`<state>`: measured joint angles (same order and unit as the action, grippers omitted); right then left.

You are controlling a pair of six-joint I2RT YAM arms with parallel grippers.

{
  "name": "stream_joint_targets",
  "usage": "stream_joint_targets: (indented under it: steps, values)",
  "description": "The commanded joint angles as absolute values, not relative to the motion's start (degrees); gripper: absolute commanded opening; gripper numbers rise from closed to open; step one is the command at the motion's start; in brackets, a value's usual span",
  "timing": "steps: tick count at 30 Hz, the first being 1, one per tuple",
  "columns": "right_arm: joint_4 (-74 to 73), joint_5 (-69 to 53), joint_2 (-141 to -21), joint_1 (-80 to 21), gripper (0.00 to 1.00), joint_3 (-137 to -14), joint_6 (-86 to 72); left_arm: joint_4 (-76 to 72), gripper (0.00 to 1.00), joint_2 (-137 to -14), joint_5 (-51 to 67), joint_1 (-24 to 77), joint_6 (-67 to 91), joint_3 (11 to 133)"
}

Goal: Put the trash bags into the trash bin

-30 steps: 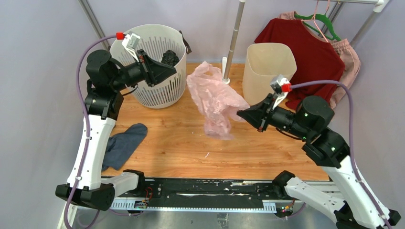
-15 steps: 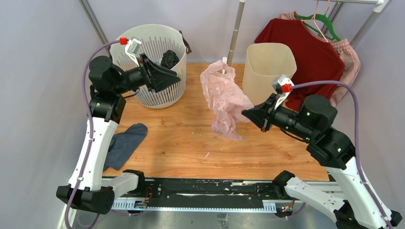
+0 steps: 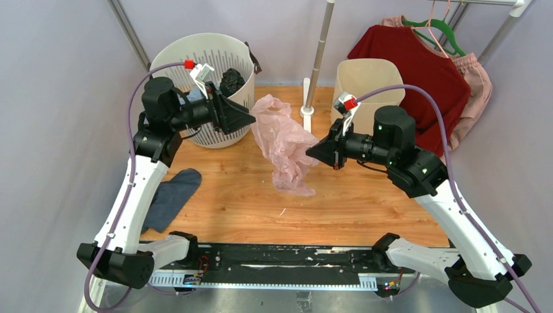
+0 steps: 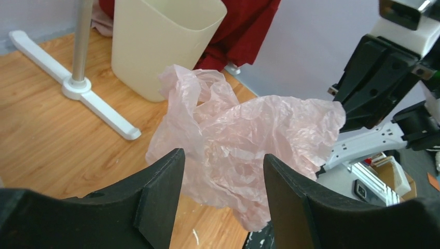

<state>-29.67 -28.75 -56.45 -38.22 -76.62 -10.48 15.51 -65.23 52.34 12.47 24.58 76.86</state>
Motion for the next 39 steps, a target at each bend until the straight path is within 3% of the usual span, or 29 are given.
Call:
stream_joint_targets:
  steps: [1, 7, 21, 22, 25, 29, 39]
  values:
    - [-28.0, -33.3, -57.2, -38.6, 0.00, -79.4, -10.9, 21.4, 0.63, -66.1, 48.4, 13.7, 18.4, 78.9]
    - [-27.6, -35.6, -58.1, -38.7, 0.00, -79.7, -11.4, 30.0, 0.61, -68.3, 40.8, 14.7, 12.2, 81.8]
    - [-27.2, -39.0, -58.3, -39.3, 0.00, -77.4, -11.9, 24.8, 0.58, -70.1, 42.1, 17.3, 16.0, 83.2]
    - [-27.2, -39.1, -58.2, -39.4, 0.00, -77.2, -11.8, 24.8, 0.55, -70.4, 42.0, 17.6, 16.0, 83.3]
    - [-27.3, -39.4, -57.9, -39.5, 0.00, -76.4, -11.5, 25.3, 0.34, -71.6, 42.3, 18.2, 16.0, 83.8]
    - [-27.5, -39.9, -57.0, -39.7, 0.00, -75.8, -11.3, 25.6, 0.20, -72.8, 41.7, 18.8, 15.7, 83.4]
    - [-30.7, -36.9, -51.2, -39.6, 0.00, -76.4, -9.6, 27.7, 0.14, -73.4, 36.4, 18.9, 14.0, 82.4]
